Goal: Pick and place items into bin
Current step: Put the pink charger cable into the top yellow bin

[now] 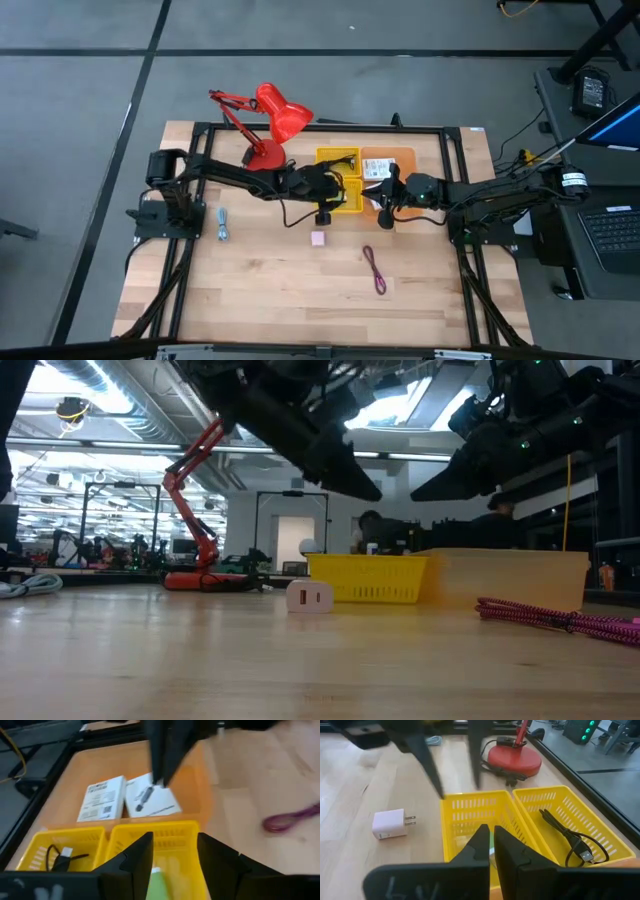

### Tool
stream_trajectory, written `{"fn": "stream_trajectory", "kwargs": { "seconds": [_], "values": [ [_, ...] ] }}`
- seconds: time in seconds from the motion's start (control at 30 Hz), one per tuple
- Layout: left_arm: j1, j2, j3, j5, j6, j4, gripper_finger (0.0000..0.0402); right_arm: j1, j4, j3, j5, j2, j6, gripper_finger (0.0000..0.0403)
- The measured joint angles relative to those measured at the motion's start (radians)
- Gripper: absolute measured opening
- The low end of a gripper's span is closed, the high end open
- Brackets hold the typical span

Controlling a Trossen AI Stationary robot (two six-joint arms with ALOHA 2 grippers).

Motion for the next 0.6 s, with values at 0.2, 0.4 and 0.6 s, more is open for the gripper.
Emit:
{"fn": "stream_trajectory", "kwargs": {
  "seconds": [0.2, 0.4, 0.6],
  "values": [
    [-0.042, -0.053, -0.006, 0.002, 0.028, -0.086, 0.0106, 0.001, -0.016, 0.000, -0.001, 0.000, 0.031, 0.0010],
    [-0.055, -0.156, -0.115, -0.002, -0.032, -0.077, 0.0062, 0.041, -0.038, 0.000, -0.040, 0.000, 0.056, 0.0010],
    [-0.081, -0.311, -0.300, -0.011, -0.043, 0.131, 0.0025, 0.129, -0.037, 0.000, -0.055, 0.000, 0.056, 0.0010]
  ]
}}
